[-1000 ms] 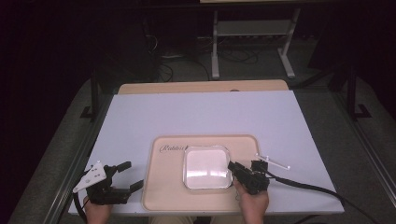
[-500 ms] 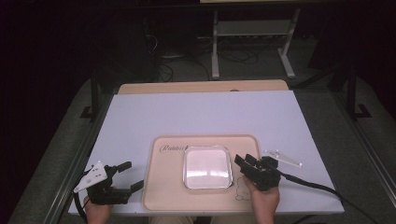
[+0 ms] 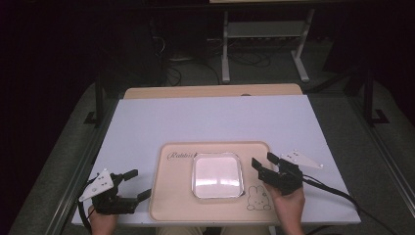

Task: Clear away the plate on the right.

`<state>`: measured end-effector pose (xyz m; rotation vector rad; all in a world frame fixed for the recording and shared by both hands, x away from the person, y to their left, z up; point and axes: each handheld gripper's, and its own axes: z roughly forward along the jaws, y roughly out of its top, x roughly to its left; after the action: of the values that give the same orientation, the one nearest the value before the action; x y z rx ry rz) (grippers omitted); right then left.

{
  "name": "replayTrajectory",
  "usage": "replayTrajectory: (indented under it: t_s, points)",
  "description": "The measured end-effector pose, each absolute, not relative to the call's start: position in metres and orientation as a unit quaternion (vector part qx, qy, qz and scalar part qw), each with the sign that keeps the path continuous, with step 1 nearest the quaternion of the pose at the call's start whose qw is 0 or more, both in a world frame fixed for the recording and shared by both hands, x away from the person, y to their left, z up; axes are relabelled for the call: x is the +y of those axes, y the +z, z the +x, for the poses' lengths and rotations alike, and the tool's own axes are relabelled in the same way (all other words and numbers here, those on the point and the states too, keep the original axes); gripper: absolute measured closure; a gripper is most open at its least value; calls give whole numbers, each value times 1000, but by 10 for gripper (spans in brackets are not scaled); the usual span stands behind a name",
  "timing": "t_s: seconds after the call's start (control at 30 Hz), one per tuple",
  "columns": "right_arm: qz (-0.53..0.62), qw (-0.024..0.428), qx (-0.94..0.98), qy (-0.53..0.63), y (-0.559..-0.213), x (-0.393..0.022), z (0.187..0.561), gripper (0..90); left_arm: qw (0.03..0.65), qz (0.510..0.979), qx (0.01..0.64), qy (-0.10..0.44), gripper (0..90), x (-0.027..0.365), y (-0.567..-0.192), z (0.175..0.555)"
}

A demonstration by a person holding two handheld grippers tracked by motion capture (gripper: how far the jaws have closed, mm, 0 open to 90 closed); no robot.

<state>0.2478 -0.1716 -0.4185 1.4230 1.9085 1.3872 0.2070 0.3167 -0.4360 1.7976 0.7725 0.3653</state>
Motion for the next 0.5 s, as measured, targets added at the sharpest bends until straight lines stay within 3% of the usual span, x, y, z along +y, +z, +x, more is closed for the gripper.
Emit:
replayTrajectory:
  t_s: [0.2, 0.5]
  points:
    - [452, 244, 699, 498, -411, -182, 249, 300, 542, 758, 327, 156, 140, 316, -436, 207]
    - [396, 256, 723, 505, -406, -196, 255, 259, 539, 759, 328, 158, 139, 316, -436, 208]
